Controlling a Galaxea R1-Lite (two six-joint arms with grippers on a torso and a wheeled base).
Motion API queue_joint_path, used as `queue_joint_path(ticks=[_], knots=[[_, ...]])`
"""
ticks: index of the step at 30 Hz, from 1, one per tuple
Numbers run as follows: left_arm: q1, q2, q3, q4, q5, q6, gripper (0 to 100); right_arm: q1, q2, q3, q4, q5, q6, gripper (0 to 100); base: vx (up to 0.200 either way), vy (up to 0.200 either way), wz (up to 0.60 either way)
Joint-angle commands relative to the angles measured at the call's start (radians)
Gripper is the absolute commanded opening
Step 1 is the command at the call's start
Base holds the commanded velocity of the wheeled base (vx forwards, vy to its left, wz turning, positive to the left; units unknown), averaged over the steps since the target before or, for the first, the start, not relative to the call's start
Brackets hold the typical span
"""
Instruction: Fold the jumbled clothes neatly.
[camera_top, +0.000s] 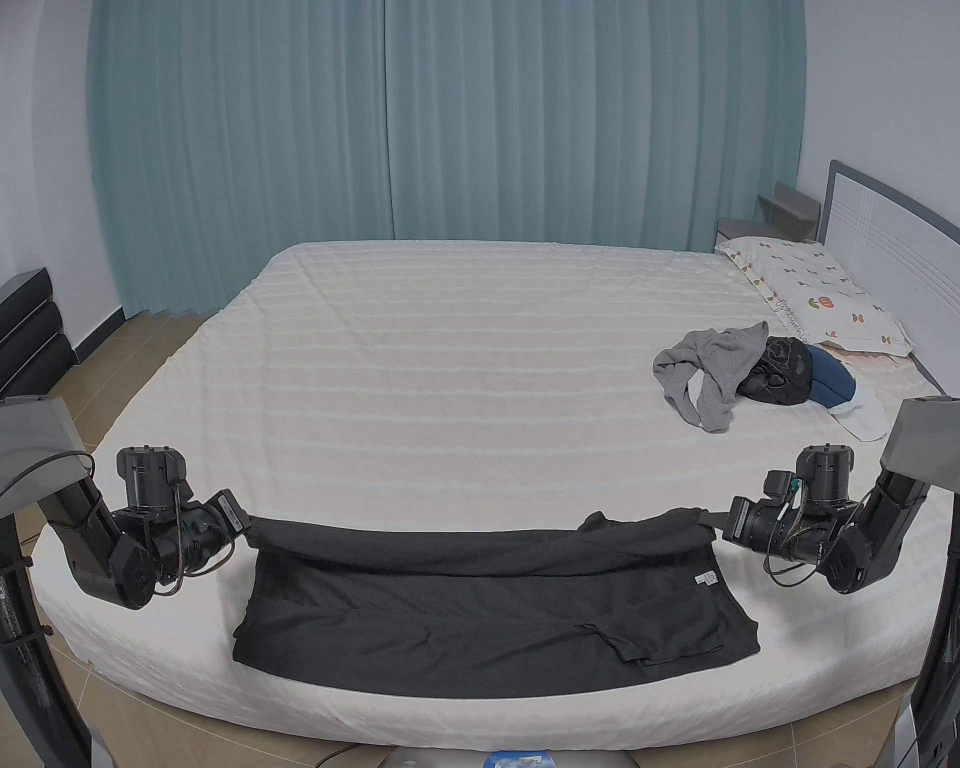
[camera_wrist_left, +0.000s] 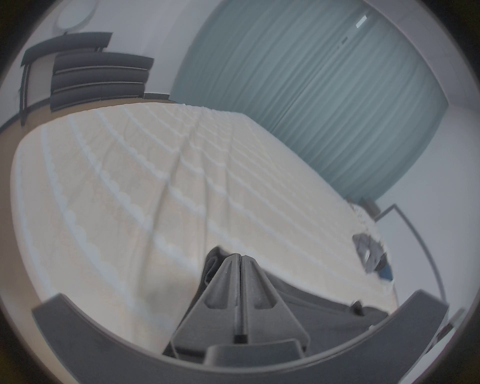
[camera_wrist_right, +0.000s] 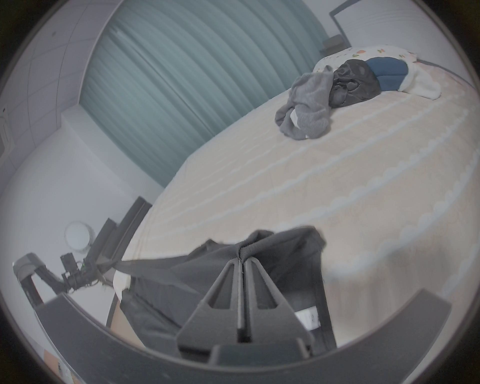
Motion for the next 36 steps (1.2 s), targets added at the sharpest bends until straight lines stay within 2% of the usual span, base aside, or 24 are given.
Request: queue_joint_path(ticks=[1, 2, 3, 8, 15, 26, 30, 36], knots=[[-0.005, 0.001, 0.047, 0.031, -0.001, 0.047, 0, -0.02, -0.043, 0.044, 0.046, 0.038, -0.047, 0, 0.0, 0.0, 0.0], [-0.005, 0.001, 0.047, 0.031, -0.001, 0.047, 0, -0.02, -0.043, 0.044, 0.046, 0.038, -0.047, 0, 0.0, 0.0, 0.0], [-0.005, -0.015, 0.053, 0.09, -0.001, 0.097, 0, -0.023, -0.048, 0.047, 0.118, 0.047, -0.101, 0, 0.0, 0.0, 0.0], [-0.005, -0.033, 0.043, 0.222, -0.001, 0.159, 0, -0.028, -0.032, 0.045, 0.19, 0.049, -0.187, 0, 0.0, 0.0, 0.0], [-0.003, -0.005, 0.047, 0.229, -0.001, 0.2, 0, -0.029, -0.008, 0.037, 0.27, 0.046, -0.259, 0, 0.0, 0.0, 0.0], [0.004, -0.03, 0.027, 0.229, -0.012, 0.195, 0, -0.054, -0.037, 0.01, 0.27, 0.053, -0.247, 0, 0.0, 0.0, 0.0], [0.003, -0.031, 0.024, 0.229, -0.012, 0.165, 0, -0.054, -0.032, 0.014, 0.275, 0.055, -0.247, 0, 0.0, 0.0, 0.0], [0.003, -0.019, 0.027, 0.258, -0.01, 0.185, 0, -0.049, -0.019, 0.022, 0.282, 0.05, -0.259, 0, 0.0, 0.0, 0.0]])
